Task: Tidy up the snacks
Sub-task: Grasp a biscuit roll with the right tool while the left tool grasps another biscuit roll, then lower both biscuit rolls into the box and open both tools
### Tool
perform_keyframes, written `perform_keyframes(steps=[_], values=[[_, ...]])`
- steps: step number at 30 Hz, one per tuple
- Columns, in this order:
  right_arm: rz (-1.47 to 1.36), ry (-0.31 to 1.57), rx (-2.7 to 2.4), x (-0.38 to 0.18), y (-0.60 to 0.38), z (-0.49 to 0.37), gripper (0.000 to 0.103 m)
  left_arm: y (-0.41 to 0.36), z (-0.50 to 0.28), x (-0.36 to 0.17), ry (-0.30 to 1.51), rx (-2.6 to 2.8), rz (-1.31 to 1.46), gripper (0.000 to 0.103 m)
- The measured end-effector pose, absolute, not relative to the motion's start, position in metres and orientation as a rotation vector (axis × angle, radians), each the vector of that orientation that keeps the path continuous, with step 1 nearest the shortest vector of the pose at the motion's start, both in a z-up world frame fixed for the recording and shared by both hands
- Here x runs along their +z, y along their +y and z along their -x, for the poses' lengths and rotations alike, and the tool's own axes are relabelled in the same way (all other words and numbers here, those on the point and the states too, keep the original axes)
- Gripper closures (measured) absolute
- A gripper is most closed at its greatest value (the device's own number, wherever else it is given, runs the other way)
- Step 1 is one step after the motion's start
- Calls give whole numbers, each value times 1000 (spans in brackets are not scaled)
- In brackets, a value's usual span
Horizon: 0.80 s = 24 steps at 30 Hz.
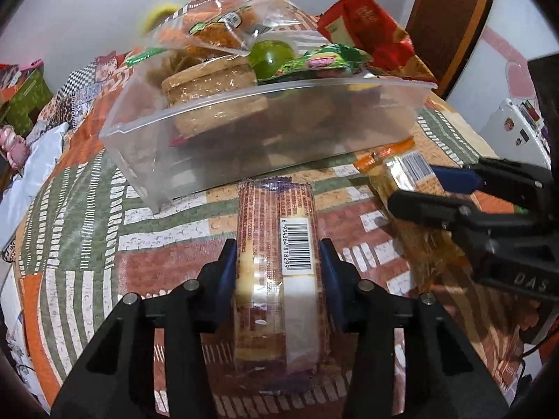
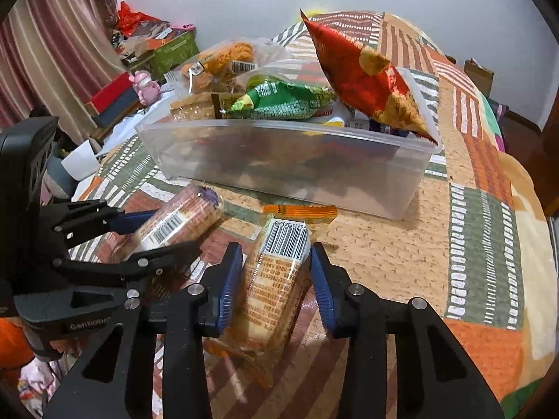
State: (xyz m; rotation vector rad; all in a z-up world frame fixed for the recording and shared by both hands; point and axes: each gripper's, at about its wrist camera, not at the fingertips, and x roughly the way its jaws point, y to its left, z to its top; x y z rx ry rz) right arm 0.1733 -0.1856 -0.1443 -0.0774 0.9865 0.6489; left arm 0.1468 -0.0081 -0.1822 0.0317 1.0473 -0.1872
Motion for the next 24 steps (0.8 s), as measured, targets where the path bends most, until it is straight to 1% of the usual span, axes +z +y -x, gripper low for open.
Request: perform_keyframes(steps=[6,13,24], values=[[92,982,644,-144,-186,-171,67,-7,-133,-168,1009,-185,-25,57],[81,967,648,-139,-187,-169,67,1,-128,-135,935,-179,21,57],[23,849,657,-98,-199,-171,67,4,-148,-90,823,-176,65,57]])
